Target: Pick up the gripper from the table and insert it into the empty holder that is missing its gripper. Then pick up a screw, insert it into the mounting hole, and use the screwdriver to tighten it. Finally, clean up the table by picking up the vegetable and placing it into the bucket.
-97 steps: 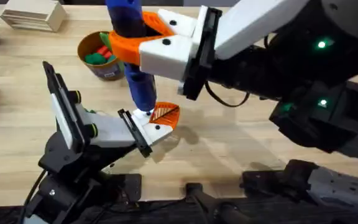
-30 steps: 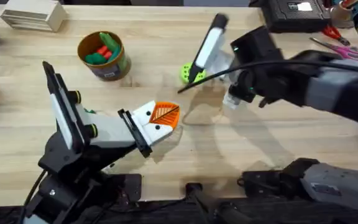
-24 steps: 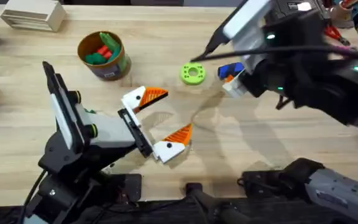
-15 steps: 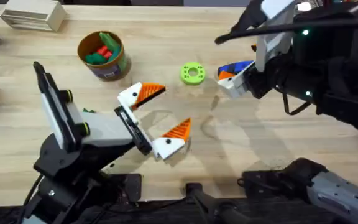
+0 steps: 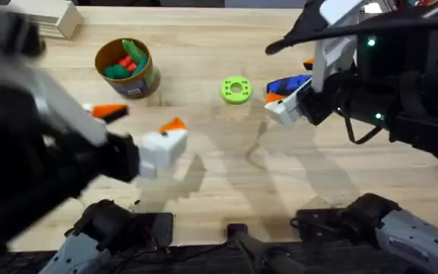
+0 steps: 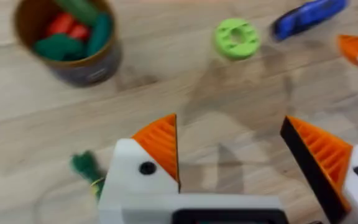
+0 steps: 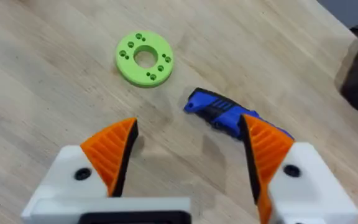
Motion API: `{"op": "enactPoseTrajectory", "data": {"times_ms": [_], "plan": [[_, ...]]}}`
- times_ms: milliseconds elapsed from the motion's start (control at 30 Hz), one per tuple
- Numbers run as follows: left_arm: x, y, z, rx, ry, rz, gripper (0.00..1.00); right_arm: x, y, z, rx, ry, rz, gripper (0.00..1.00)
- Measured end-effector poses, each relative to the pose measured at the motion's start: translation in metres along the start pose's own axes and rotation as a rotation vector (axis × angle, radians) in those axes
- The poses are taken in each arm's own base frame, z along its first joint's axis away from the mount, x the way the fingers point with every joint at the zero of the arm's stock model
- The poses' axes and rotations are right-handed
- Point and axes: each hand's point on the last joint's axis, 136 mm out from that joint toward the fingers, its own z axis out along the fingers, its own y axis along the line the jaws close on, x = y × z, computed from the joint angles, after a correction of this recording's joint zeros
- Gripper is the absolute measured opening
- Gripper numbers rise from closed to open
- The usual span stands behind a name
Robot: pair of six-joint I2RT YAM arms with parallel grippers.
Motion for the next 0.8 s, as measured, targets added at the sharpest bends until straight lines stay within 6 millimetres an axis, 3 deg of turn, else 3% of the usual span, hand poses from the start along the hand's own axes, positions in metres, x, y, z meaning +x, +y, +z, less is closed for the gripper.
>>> {"op": "enactPoseTrajectory", "data": {"times_ms": [33,67,167,200,233,433,467,533,567,800], "plan": [[-0.019,0.011,-0.007,-0.103,0.056,-0.001,0.986,0.000,0.000,0.000,0.000,0.001,0.000,0.950],[-0.026,0.011,-0.006,-0.118,0.061,-0.002,0.986,0.000,0.000,0.000,0.000,0.001,0.000,0.949],[-0.034,0.010,0.000,-0.132,0.106,-0.004,0.986,0.002,0.001,0.000,-0.002,0.009,-0.001,0.949],[-0.028,0.009,0.003,-0.133,0.146,-0.004,0.986,0.003,0.001,0.000,-0.004,0.012,-0.001,0.949],[-0.007,0.016,0.008,-0.176,0.258,-0.045,0.986,0.005,0.001,0.000,-0.006,0.021,-0.003,0.949],[0.020,0.061,0.008,-0.438,0.384,-0.325,0.987,0.010,0.003,0.000,-0.011,0.042,-0.006,0.950],[0.034,0.082,0.014,-0.537,0.438,-0.429,0.987,0.010,0.003,0.000,-0.011,0.042,-0.006,0.949],[0.043,0.093,0.020,-0.590,0.483,-0.487,0.987,0.011,0.003,0.000,-0.012,0.043,-0.006,0.949],[0.057,0.113,0.027,-0.681,0.556,-0.603,0.988,0.011,0.003,0.000,-0.012,0.045,-0.006,0.950],[0.092,0.136,0.041,-0.761,0.679,-0.789,0.987,0.012,0.003,0.000,-0.013,0.047,-0.006,0.951]]}}
